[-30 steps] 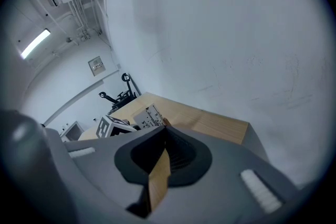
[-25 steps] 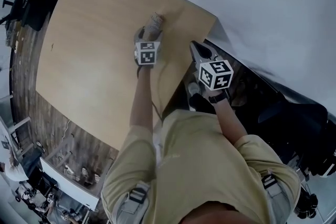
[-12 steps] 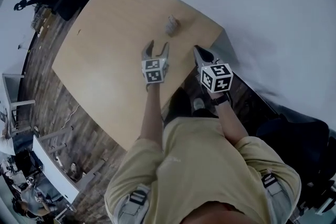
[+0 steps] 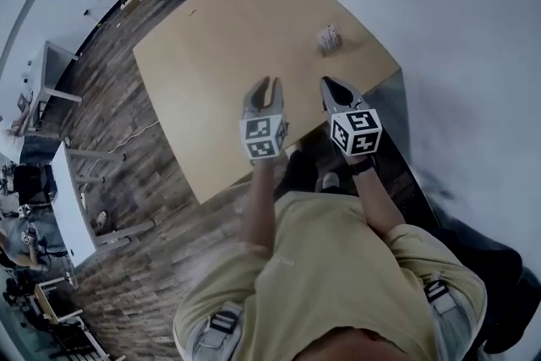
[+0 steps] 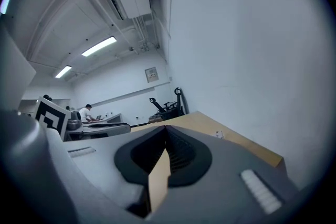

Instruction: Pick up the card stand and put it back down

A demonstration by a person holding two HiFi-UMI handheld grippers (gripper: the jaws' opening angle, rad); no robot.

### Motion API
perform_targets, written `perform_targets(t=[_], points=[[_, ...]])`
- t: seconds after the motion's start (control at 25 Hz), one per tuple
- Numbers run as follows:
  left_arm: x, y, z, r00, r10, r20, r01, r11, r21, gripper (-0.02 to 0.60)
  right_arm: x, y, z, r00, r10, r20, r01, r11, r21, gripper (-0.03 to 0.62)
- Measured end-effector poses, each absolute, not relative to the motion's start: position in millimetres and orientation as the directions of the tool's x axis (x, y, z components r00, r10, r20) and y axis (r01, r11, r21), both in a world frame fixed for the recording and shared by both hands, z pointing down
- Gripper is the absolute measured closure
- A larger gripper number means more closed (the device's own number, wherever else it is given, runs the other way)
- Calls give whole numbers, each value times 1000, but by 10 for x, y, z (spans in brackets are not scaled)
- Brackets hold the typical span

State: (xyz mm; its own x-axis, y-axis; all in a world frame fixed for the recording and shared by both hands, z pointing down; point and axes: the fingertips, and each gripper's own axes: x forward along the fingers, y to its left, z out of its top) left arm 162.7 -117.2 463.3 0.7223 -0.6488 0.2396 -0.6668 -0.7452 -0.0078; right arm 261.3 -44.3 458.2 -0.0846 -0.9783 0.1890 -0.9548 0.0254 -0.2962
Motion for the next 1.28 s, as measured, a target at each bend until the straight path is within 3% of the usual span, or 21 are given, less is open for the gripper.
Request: perform_targets(t=[0.12, 0.48, 0.96, 1.28], points=[[1181, -1051, 4437, 671, -713, 202, -727, -687, -8, 552, 2253, -468, 4466, -153, -976, 152, -956, 107, -272, 589], [112, -757, 3916, 579, -810, 96, -810, -584, -41, 578, 1183, -555, 3996, -292, -955, 58, -948, 281, -150, 589], [-975, -248, 4037, 555, -825, 106, -831, -556, 22, 578, 36, -118, 3906, -356, -931, 77, -933, 350, -84, 589], [-1046, 327, 4385, 577, -793, 197, -815, -575, 73, 578, -65, 346, 4073, -347, -925, 158, -937, 335, -97, 589]])
